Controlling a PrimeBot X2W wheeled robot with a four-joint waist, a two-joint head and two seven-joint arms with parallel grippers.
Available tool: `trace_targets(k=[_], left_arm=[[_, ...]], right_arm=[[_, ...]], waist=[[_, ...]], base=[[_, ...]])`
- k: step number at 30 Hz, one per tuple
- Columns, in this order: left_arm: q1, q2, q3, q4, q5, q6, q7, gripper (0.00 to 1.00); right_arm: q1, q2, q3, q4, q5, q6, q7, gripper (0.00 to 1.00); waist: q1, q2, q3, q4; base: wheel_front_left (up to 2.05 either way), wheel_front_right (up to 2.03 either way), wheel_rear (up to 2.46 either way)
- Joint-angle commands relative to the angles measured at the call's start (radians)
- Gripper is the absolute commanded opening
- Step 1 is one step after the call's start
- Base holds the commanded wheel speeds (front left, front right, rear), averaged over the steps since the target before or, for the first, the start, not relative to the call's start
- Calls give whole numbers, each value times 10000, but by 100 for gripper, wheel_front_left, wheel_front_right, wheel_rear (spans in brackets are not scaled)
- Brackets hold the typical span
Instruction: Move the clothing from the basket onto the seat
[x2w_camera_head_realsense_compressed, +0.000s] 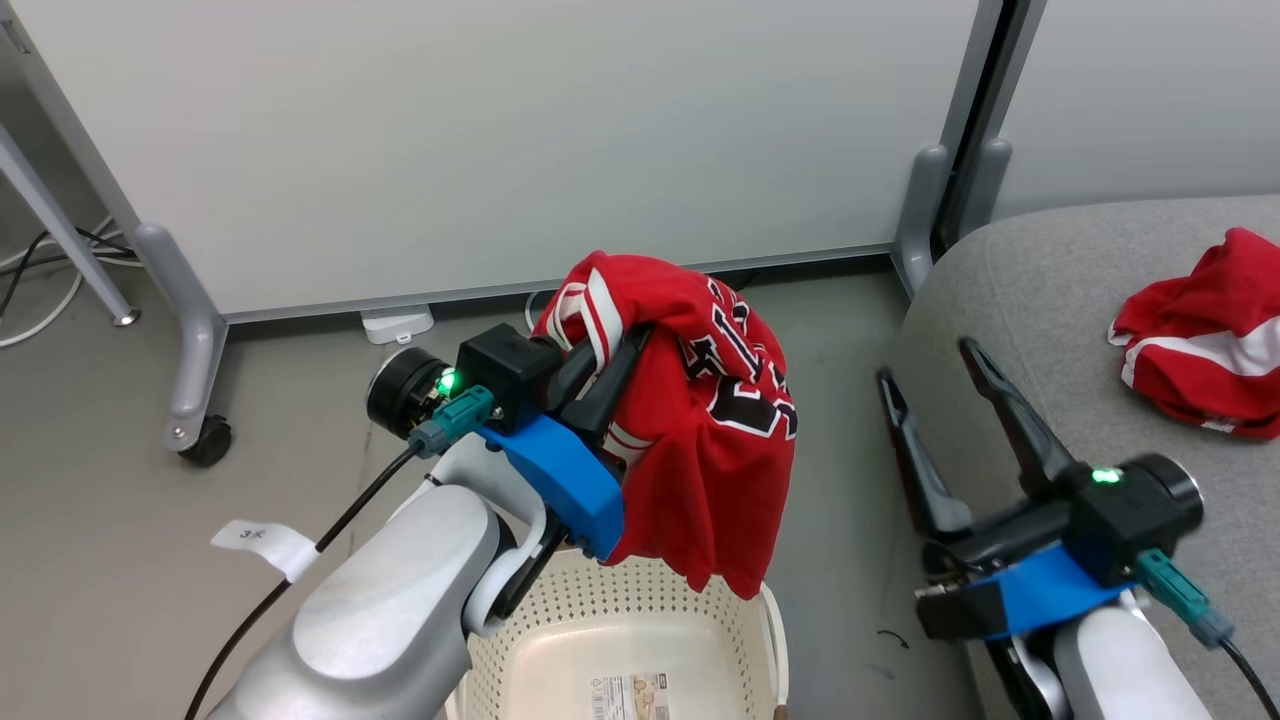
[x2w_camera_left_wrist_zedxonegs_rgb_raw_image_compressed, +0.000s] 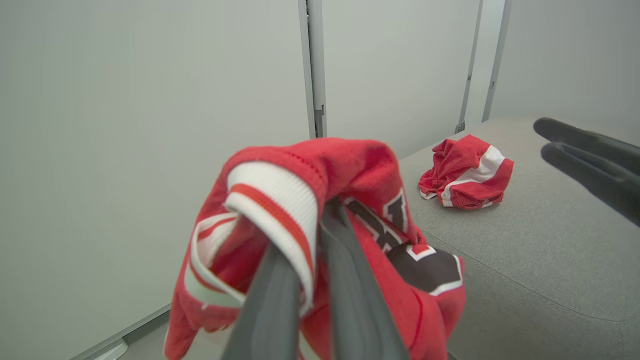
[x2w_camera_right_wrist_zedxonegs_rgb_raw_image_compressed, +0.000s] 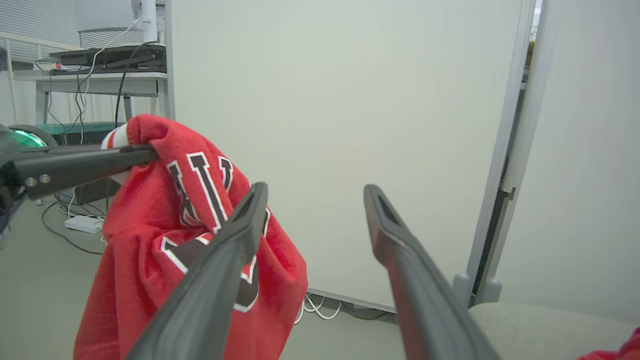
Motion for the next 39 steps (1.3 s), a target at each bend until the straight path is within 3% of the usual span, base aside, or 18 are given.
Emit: trace_targets(k=[1,9,15,31,32,33,34,39], left_arm=[[76,33,-5,-76,10,50,9,0],[-85,-80,-186,-115,72,5,11,0],[-234,-203,-316,-24,124,-72,-57,0],[-586,-609,-707,185,257,-237,-208,0],[-593,-621,-724,200,251,-245,-215,0],[-608,-630,-740,212,248,-257,-220,0],[-621,-634,-750,228,241,-268,-237,0],[-668,-646,-788,285,214,-269,-286,0]], right_arm=[[-374,-154,304,18,91,5,-34,100],[-1868,-498,1903,591,220,5,-34,100],[-2703,-670,2754,1677,286,5,-34,100],[-3807,-319,3981,4566,796,5,-34,100],[-3840,-266,4012,4662,846,5,-34,86],[-3889,-224,4025,4725,890,5,-34,8],[-3921,-190,4035,4769,922,5,-34,0],[-3943,-130,4069,4837,1031,5,-34,0]], waist=[[-1,-1,28,22],[-1,-1,134,203],[-1,-1,191,386],[-1,-1,377,754],[-1,-1,378,760],[-1,-1,383,766],[-1,-1,384,767],[-1,-1,411,756]], base=[[0,0,0],[0,0,0],[0,0,0],[0,0,0],[0,0,0],[0,0,0],[0,0,0],[0,0,0]])
